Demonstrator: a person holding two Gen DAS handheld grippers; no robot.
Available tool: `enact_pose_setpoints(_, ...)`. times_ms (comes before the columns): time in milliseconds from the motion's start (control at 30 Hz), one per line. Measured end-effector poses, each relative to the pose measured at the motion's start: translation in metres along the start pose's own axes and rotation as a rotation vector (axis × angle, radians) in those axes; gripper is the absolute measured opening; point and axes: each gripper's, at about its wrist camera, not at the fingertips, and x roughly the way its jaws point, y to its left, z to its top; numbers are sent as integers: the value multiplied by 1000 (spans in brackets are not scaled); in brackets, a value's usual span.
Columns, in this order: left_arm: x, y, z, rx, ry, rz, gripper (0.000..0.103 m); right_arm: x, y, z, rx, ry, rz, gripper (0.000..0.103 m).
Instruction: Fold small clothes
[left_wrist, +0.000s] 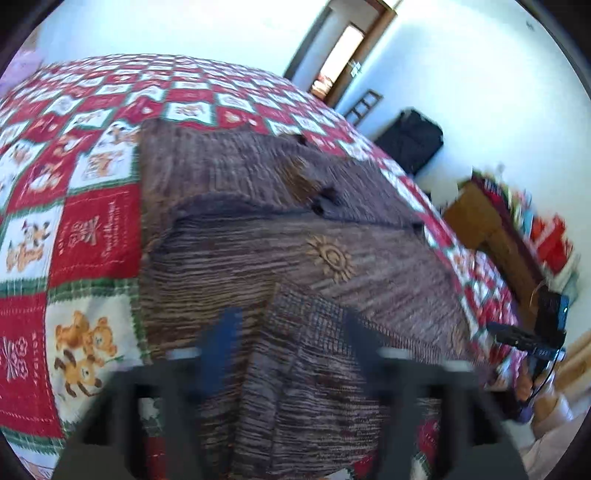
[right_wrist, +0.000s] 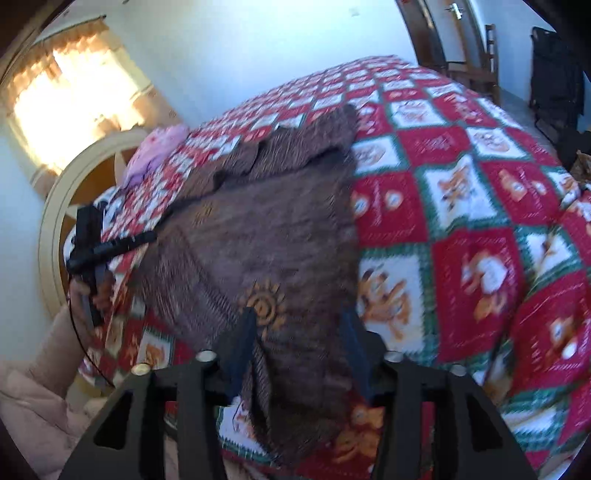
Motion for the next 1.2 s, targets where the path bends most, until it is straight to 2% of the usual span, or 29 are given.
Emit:
enact_pose_setpoints(133,12,-8,-4,74,71,45,83,3,11,-17,-72,49,9,55)
enact_pose_setpoints(233,13,-11,-9,104,51,58,83,0,23,-33,-139,86,16,55)
enact_pose_setpoints(400,20,-19,-9,130,37,80,83,14,27,-62,-191,159,-23,55)
enact_pose_setpoints(467,24,-27,-12,165,37,103,68,18,31,-67,-231,162,-61,55)
enact_pose_setpoints(500,25,-29,-13,179,35,122,49,19,33,-69,-259,159,-86,53)
enact_pose_setpoints(533,25,-30,-16,190,23,166,31,18,35,-70,-273,156,-95,37)
enact_pose_setpoints(600,23,-27,-17,163,5,160,17,16,35,-69,-296,157,-117,8)
enact_pose_setpoints(633,20,-23,-17,123,-1,139,15,14,33,-66,-281,156,-107,8)
enact_pose_setpoints(767,8,-19,-14,48,-35,104,12,-5,29,-34,-256,77,-55,7)
enact_pose_setpoints(900,-12,-22,-2,16,-126,107,12,-17,34,23,-265,-14,-6,7)
enact_pose_setpoints(967,-26,-14,5,-46,-191,112,12,-12,34,56,-265,-52,15,7)
enact_pose_setpoints(1033,-31,-5,8,-84,-228,136,12,2,30,85,-246,-69,23,7)
enact_pose_setpoints(1067,-31,1,11,-99,-240,171,12,10,28,93,-229,-69,32,7)
enact_pose_setpoints(1133,-24,12,13,-128,-244,222,12,44,13,116,-160,-57,69,8)
enact_pose_setpoints(1200,-14,18,13,-137,-231,247,12,76,1,124,-110,-42,61,9)
